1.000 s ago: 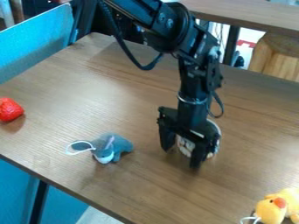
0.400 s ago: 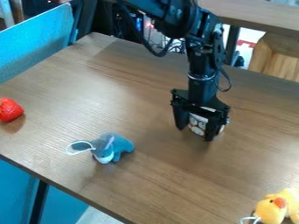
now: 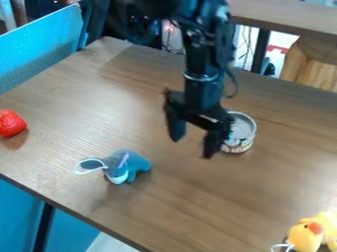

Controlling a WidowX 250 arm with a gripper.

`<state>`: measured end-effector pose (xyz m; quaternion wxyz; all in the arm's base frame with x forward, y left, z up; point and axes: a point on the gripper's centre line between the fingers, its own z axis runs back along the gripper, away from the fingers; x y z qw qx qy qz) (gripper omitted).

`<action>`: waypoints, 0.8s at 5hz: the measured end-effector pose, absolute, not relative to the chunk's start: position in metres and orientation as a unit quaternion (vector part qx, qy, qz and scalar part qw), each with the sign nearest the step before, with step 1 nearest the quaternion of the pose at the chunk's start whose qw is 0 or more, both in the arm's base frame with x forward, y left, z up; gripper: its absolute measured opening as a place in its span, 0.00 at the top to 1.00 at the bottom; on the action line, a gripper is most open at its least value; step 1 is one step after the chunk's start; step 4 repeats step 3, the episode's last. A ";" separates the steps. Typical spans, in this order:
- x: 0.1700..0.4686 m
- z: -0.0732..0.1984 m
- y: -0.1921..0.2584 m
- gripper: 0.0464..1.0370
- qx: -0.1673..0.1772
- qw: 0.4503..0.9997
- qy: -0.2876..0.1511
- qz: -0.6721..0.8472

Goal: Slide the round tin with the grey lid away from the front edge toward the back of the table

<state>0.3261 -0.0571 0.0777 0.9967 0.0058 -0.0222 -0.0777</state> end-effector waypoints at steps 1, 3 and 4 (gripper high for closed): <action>0.295 0.097 -0.037 0.04 0.024 0.997 -0.029 -0.074; 0.256 0.104 0.010 0.04 0.013 0.999 0.006 -0.039; 0.256 0.104 0.010 0.04 0.013 0.999 0.006 -0.039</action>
